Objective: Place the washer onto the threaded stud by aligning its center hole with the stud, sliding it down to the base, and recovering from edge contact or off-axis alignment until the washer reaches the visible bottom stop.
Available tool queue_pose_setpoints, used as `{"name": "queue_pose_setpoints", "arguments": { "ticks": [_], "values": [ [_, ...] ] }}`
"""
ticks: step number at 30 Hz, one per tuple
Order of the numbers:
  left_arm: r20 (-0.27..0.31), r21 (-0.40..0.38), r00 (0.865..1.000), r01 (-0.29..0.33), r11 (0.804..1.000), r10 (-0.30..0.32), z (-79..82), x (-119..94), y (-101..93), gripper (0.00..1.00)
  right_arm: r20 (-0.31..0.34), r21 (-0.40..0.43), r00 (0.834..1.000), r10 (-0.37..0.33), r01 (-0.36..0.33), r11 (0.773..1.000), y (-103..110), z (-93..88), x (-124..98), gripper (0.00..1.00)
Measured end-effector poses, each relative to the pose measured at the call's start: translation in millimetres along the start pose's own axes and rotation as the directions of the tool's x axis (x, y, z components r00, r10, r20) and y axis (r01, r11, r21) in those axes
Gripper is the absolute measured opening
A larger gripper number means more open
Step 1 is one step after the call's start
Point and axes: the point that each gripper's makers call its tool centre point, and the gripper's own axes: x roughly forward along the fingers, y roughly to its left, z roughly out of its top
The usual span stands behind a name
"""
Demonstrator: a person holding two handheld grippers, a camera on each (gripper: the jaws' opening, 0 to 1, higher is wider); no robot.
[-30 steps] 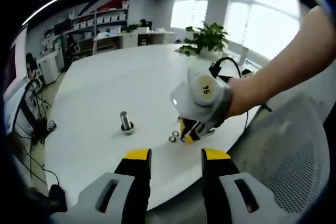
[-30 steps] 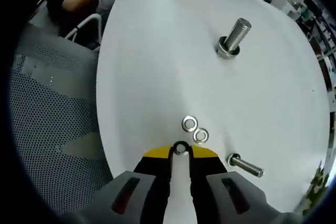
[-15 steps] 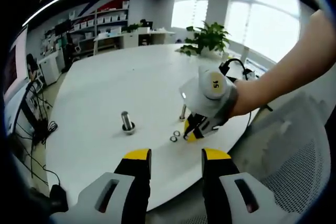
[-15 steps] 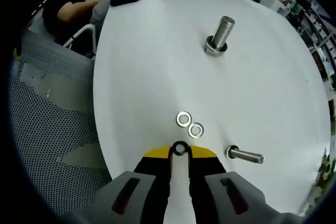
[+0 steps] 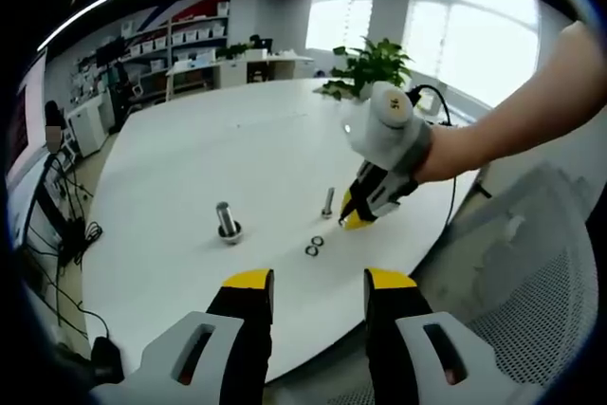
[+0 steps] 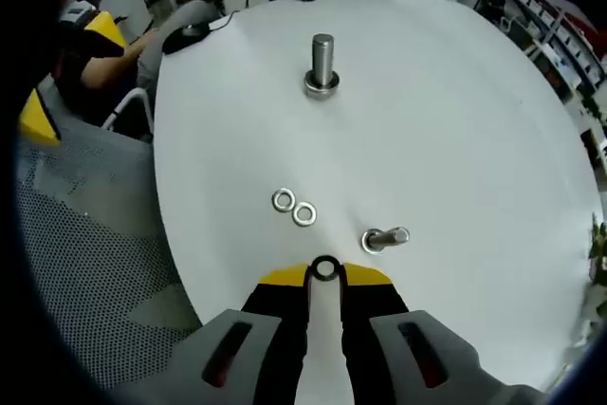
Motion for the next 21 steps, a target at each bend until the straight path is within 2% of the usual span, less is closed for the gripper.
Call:
{"name": "queue_pose_setpoints", "arguments": {
  "ticks": [7, 15, 18, 21],
  "values": [
    [-0.001, -0.003, 1.000, -0.011, 1.000, 0.011, -0.5, -1, 2.3, 0.36, 0.038, 0.039, 0.999, -0.018, 0.016, 0.999, -15, -0.9, -15, 0.13],
    [-0.016, 0.019, 1.000, -0.005, 1.000, 0.005, -2.0, 1, 0.1, 0.36, 0.115, 0.072, 0.992, -0.046, 0.038, 0.997, -31, 21.8, -35, 0.13],
    [-0.015, 0.017, 1.000, -0.007, 1.000, 0.008, -1.8, 0, 0.8, 0.36, 0.138, 0.046, 0.989, -0.055, 0.049, 0.998, -29, 30.9, -42, 0.13],
    [-0.015, 0.014, 1.000, -0.006, 1.000, 0.007, -2.4, 0, 1.0, 0.36, 0.134, 0.017, 0.989, -0.059, 0.057, 0.998, -29, 33.2, -40, 0.13]
  ]
}}
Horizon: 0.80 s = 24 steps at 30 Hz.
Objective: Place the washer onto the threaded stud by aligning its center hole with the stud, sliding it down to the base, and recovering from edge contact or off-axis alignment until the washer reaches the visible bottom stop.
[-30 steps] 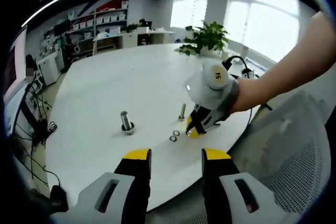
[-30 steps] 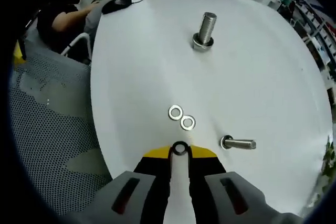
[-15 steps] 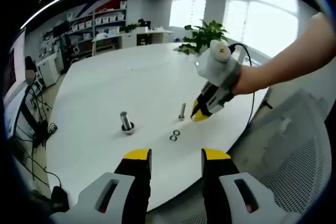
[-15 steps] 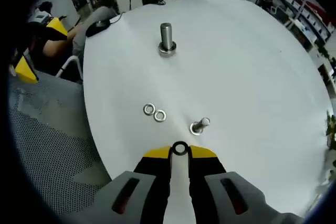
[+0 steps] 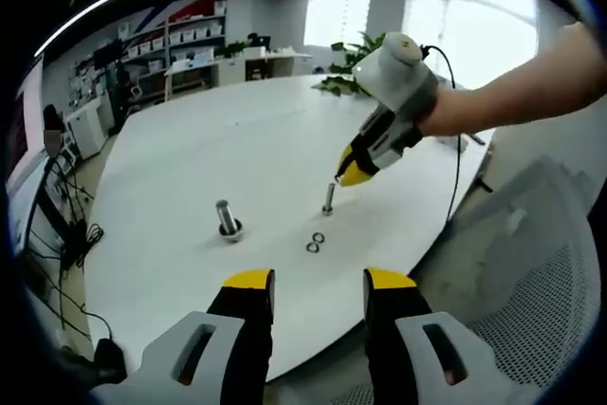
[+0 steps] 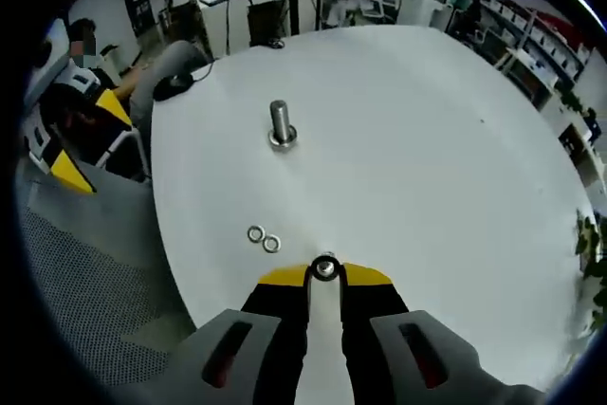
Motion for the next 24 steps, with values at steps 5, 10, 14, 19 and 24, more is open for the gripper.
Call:
{"name": "queue_pose_setpoints", "arguments": {
  "ticks": [5, 10, 14, 19, 24],
  "values": [
    [-0.002, 0.003, 1.000, 0.001, 1.000, -0.001, -0.4, 0, -0.3, 0.35, -0.013, -0.014, 1.000, 0.006, -0.006, 1.000, 1, 4.7, 4, 0.13],
    [-0.002, 0.005, 1.000, 0.001, 1.000, -0.001, -0.4, 0, -0.3, 0.35, -0.044, -0.041, 0.999, 0.006, -0.008, 0.999, -2, 2.9, 9, 0.13],
    [0.002, 0.003, 1.000, 0.003, 1.000, -0.003, 0.0, 0, -0.6, 0.35, -0.052, -0.032, 0.999, 0.009, -0.010, 0.999, -4, 3.1, 9, 0.13],
    [-0.003, 0.007, 1.000, 0.009, 1.000, -0.009, -0.7, 0, -2.1, 0.35, -0.078, -0.051, 0.997, 0.019, -0.023, 0.998, -2, 0.5, 13, 0.13],
    [-0.005, 0.005, 1.000, 0.004, 1.000, -0.004, -1.4, 0, -1.3, 0.35, -0.097, -0.053, 0.995, 0.025, -0.030, 0.998, -1, -0.8, 17, 0.13]
  ]
}}
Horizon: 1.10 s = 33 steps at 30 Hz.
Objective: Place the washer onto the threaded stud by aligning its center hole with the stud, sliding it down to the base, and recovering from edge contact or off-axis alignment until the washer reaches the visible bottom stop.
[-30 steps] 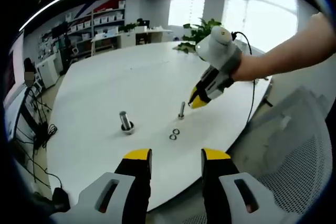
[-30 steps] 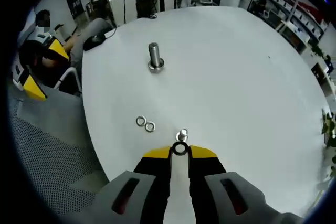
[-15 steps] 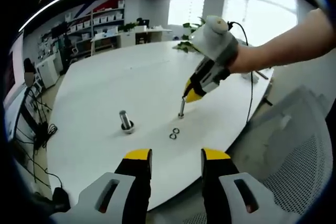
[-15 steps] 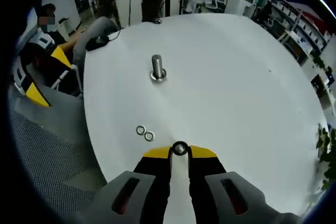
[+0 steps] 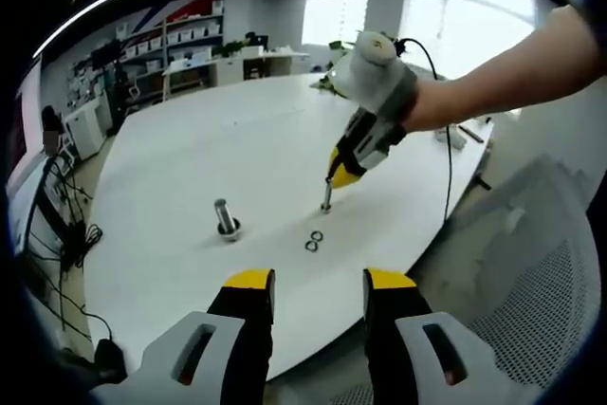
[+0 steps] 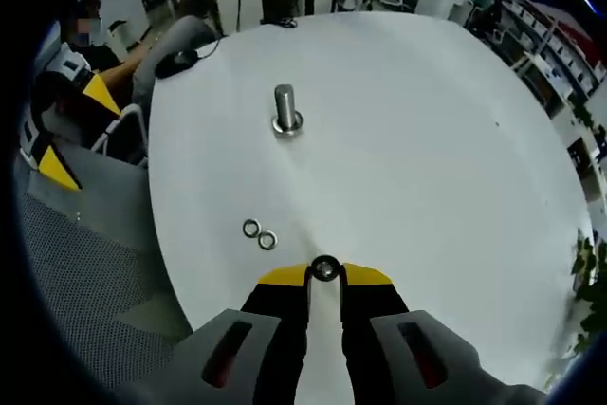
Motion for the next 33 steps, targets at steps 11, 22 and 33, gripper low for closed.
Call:
{"name": "queue_pose_setpoints", "arguments": {
  "ticks": [11, 22, 33],
  "values": [
    [-0.001, -0.002, 1.000, 0.002, 1.000, -0.002, -0.4, 1, -0.3, 0.35, -0.056, -0.006, 0.998, 0.013, -0.013, 1.000, -2, -7.7, 13, 0.13],
    [-0.009, -0.003, 1.000, 0.005, 1.000, -0.005, -2.2, 1, -0.7, 0.35, -0.117, -0.037, 0.993, 0.029, -0.034, 0.999, 0, -15.3, 36, 0.13],
    [-0.004, -0.012, 1.000, -0.007, 1.000, 0.007, -2.2, 0, 2.3, 0.35, -0.161, -0.065, 0.986, 0.036, -0.047, 0.997, 2, -22.5, 49, 0.14]
  ]
}}
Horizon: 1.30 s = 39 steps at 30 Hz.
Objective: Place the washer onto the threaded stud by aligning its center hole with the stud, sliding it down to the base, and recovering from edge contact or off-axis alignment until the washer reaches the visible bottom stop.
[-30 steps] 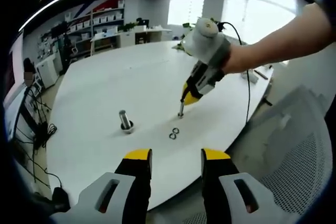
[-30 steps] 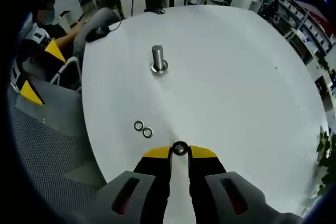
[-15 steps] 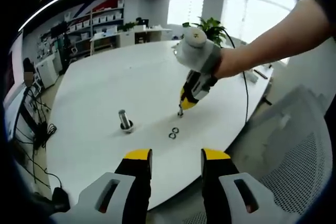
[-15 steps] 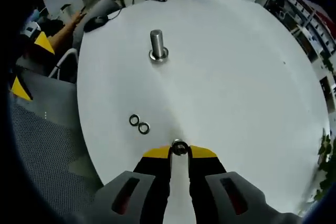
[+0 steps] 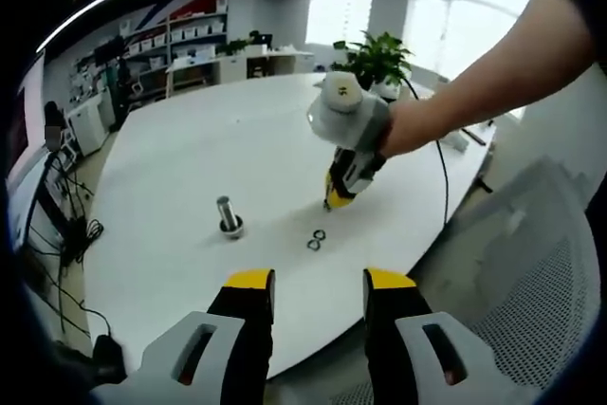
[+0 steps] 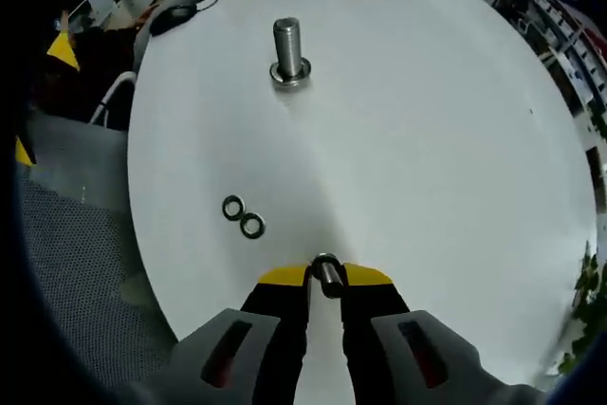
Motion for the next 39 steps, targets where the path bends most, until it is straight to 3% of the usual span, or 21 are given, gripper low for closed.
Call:
{"name": "queue_pose_setpoints", "arguments": {
  "ticks": [6, 11, 21, 35, 39],
  "values": [
    [-0.002, -0.002, 1.000, -0.003, 1.000, 0.003, -0.6, 0, 0.9, 0.35, 0.008, 0.004, 1.000, -0.001, 0.001, 1.000, -1, 1.6, 0, 0.14],
    [-0.005, -0.004, 1.000, -0.005, 1.000, 0.005, -0.9, 0, 1.1, 0.35, 0.003, -0.045, 1.000, -0.017, 0.017, 0.999, 0, -0.2, 1, 0.15],
    [-0.008, -0.008, 1.000, -0.022, 1.000, 0.022, -1.4, 0, 4.4, 0.35, 0.024, -0.018, 0.999, -0.028, 0.029, 0.999, -1, -4.4, -10, 0.17],
    [-0.002, -0.002, 1.000, -0.020, 1.000, 0.020, 0.9, 0, 4.2, 0.35, 0.024, 0.050, 0.999, -0.043, 0.042, 0.998, 0, -39.6, -26, 0.19],
    [-0.001, -0.004, 1.000, -0.023, 1.000, 0.023, 1.3, 0, 5.3, 0.35, 0.032, 0.071, 0.999, -0.037, 0.035, 0.997, 8, -41.4, -27, 0.19]
  ]
}}
